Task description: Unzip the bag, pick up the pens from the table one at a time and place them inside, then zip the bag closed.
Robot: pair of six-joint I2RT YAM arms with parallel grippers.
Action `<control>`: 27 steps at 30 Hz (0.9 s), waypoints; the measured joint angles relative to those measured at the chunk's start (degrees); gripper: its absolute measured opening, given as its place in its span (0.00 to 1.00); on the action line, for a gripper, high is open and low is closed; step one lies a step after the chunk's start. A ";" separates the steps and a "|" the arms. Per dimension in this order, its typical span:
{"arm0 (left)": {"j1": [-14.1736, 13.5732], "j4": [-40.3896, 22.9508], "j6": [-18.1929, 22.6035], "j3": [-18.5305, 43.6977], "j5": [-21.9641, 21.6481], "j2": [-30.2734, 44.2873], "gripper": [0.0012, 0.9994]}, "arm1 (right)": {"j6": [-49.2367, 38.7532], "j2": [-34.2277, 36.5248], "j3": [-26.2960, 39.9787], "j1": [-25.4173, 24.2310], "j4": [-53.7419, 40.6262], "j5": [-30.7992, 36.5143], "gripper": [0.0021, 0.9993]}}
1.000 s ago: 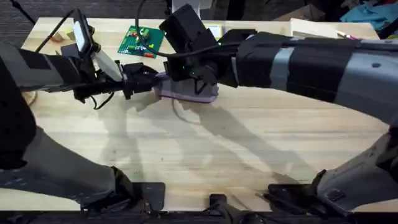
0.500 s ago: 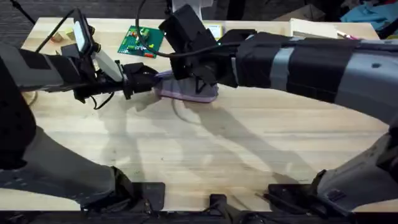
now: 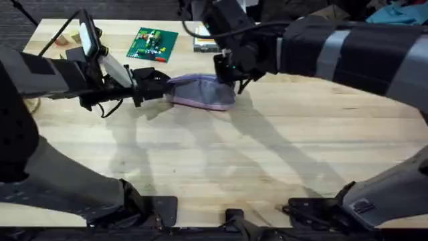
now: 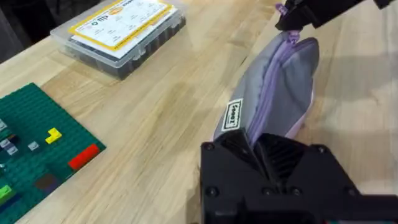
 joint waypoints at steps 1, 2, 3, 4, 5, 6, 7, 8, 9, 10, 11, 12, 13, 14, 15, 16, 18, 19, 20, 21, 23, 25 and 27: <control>0.00 0.01 0.00 0.00 0.00 0.00 0.04 | -0.02 0.00 0.00 -3.43 -3.80 -0.28 0.03; 0.00 0.00 0.00 0.00 0.00 -0.02 0.04 | -0.02 0.00 0.00 -4.18 -4.43 -0.28 0.03; 0.00 0.02 0.00 0.00 -0.03 0.00 0.04 | -0.03 0.00 0.00 -4.82 -4.95 -0.18 0.03; 0.02 0.00 0.00 0.00 -0.11 0.00 0.04 | -0.12 0.00 0.00 -5.60 -5.75 0.27 0.03; 0.07 -0.02 0.00 0.00 -0.11 -0.02 0.04 | -0.26 0.00 0.00 -6.52 -6.42 0.52 0.03; 0.07 0.00 0.00 0.00 -0.16 0.00 0.04 | -0.26 0.00 0.00 -7.26 -6.83 0.70 0.03; 0.07 0.00 0.00 0.00 -0.21 0.00 0.04 | -0.26 0.00 0.00 -8.01 -7.16 1.03 0.03; 0.07 0.00 0.00 0.00 -0.22 0.00 0.04 | -0.28 0.00 0.00 -8.68 -7.58 1.50 0.03; 0.07 0.00 0.00 0.00 -0.22 0.00 0.04 | -0.28 0.00 0.00 -9.13 -8.12 1.96 0.03; 0.07 0.00 0.00 0.00 -0.22 0.00 0.04 | -0.30 0.00 0.00 -9.39 -8.63 2.29 0.03; 0.07 0.00 0.00 0.00 -0.24 -0.01 0.04 | -0.39 0.00 0.00 -9.52 -8.96 2.64 0.03; 0.07 0.00 0.00 0.00 -0.24 0.00 0.04 | -0.42 0.00 0.00 -9.60 -9.13 2.88 0.03; 0.07 0.00 0.00 0.00 -0.24 0.00 0.04 | -0.44 0.00 0.00 -9.62 -9.00 3.29 0.03; 0.07 0.00 0.00 0.00 -0.24 0.00 0.04 | -0.44 0.00 0.00 -9.62 -9.02 3.55 0.03; 0.07 0.00 0.00 0.00 -0.24 0.00 0.04 | -0.44 0.00 0.00 -9.62 -9.00 3.79 0.03; 0.07 0.00 0.00 0.00 -0.24 -0.02 0.04 | -0.44 0.00 0.00 -9.62 -9.00 4.07 0.03; 0.07 0.00 0.00 0.00 -0.24 -0.01 0.04 | -0.44 -0.14 0.00 -9.55 -9.04 4.50 0.03; 0.07 0.00 0.00 0.00 -0.24 0.00 0.04 | -0.44 -0.37 0.00 -9.51 -9.06 4.57 0.03; 0.07 0.00 0.00 0.00 -0.24 0.00 0.04 | -0.44 -0.87 0.00 -9.41 -9.16 4.62 0.03; 0.07 0.00 0.00 0.00 -0.24 0.00 0.04 | -0.44 -1.63 0.00 -9.20 -9.28 4.72 0.03; 0.07 0.00 0.00 0.00 -0.24 0.00 0.04 | -0.31 -3.68 0.00 -8.65 -9.35 4.75 0.08; 0.07 0.00 0.00 0.00 -0.24 0.00 0.04 | -0.44 -6.40 0.00 -7.78 -9.39 4.77 0.37; 0.07 0.00 0.00 0.00 -0.24 0.00 0.04 | -0.44 -8.98 0.00 -6.68 -9.46 4.79 0.66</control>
